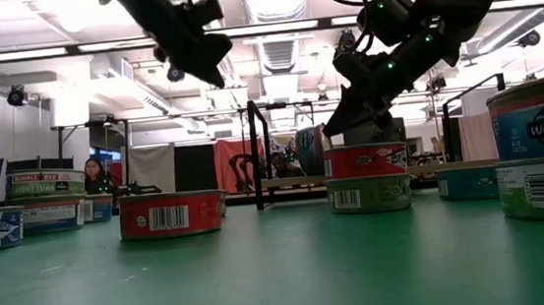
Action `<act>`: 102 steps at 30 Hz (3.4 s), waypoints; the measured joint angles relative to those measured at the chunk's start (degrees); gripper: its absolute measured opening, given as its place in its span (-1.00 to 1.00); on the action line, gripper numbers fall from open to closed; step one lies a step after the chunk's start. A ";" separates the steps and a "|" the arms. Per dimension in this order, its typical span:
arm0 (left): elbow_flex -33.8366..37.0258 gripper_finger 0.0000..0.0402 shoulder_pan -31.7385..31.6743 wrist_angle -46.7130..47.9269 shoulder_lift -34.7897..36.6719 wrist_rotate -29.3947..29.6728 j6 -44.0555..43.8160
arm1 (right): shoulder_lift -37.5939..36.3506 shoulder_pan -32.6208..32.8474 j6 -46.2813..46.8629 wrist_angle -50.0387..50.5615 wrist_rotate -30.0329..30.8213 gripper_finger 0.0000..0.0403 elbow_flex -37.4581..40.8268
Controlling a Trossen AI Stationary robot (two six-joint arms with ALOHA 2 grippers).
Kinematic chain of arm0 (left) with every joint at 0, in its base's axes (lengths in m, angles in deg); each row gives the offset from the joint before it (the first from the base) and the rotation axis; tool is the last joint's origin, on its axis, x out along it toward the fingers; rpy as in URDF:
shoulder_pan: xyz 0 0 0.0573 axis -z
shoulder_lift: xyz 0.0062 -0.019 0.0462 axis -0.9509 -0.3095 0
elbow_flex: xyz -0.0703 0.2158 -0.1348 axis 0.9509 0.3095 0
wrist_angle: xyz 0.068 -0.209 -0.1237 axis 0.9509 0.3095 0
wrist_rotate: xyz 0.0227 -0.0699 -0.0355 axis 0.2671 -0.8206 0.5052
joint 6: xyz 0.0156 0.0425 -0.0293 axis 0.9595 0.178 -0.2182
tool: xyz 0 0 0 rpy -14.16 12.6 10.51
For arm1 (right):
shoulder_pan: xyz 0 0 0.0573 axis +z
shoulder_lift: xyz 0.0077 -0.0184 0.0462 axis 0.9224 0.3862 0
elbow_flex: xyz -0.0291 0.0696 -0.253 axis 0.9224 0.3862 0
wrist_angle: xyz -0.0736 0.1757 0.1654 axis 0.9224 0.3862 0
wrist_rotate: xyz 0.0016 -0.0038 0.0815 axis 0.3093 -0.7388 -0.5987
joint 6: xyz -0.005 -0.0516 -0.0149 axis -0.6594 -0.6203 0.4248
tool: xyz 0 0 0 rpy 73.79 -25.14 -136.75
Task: Stack canned seafood by type on shelf
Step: Put the blue/pink tuna can on the shelf
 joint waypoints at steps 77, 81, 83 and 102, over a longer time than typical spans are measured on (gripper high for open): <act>9.12 -1.00 -16.10 -20.33 -7.19 -37.68 10.48 | 7.04 -3.67 -7.49 2.31 4.57 -0.96 -11.00; 10.64 -1.00 -17.04 -25.50 -7.57 -38.16 11.09 | 7.15 -3.67 -7.32 1.98 4.59 -0.96 -10.37; 12.00 -1.00 -17.32 -29.25 -8.16 -38.58 11.18 | 7.48 -3.67 -7.22 0.76 4.62 -0.96 -9.75; 9.93 -1.00 -18.35 -42.39 -21.57 -38.87 11.47 | 10.40 -3.69 -5.74 -6.91 7.61 -0.96 -6.83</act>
